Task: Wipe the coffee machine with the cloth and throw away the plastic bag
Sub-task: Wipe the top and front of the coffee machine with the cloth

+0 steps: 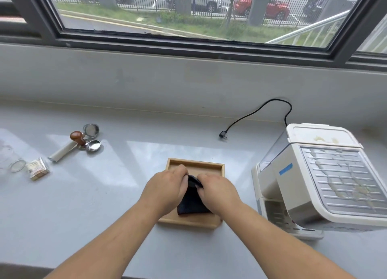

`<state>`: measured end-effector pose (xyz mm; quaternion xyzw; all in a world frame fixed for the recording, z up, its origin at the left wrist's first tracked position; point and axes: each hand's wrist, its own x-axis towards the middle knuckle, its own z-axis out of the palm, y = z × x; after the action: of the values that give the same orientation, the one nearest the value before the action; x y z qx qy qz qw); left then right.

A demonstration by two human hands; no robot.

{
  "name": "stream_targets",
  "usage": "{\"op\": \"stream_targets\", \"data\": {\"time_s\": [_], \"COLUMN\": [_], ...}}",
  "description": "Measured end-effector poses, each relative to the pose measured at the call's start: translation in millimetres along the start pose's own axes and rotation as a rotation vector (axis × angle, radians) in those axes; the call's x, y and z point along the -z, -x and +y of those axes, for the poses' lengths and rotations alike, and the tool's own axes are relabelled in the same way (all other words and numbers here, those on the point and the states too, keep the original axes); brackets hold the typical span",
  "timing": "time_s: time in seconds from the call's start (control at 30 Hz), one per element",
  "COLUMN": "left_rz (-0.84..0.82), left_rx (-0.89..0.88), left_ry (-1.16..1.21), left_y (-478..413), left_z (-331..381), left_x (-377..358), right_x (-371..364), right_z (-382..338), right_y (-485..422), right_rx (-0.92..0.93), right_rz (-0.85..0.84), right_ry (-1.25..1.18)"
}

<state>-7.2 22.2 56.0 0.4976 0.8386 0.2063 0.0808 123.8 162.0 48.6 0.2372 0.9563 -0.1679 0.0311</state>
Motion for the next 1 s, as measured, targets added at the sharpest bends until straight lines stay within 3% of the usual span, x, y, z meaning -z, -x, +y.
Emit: {"op": "stream_targets", "data": {"time_s": [0.4, 0.73, 1.0], "left_rz": [-0.043, 0.015, 0.129], "left_rx": [0.078, 0.115, -0.043], "left_ry": [0.099, 0.092, 0.091], "left_y": [-36, -79, -122], "left_z": [37, 84, 164], "left_x": [54, 84, 115], "right_x": [130, 230, 291], "right_z": [-3, 47, 96], "right_y": [7, 38, 60], "right_rx": [0.037, 0.043, -0.040], "right_rz": [0.071, 0.312, 0.439], "right_ry": [-0.319, -0.175, -0.329]}}
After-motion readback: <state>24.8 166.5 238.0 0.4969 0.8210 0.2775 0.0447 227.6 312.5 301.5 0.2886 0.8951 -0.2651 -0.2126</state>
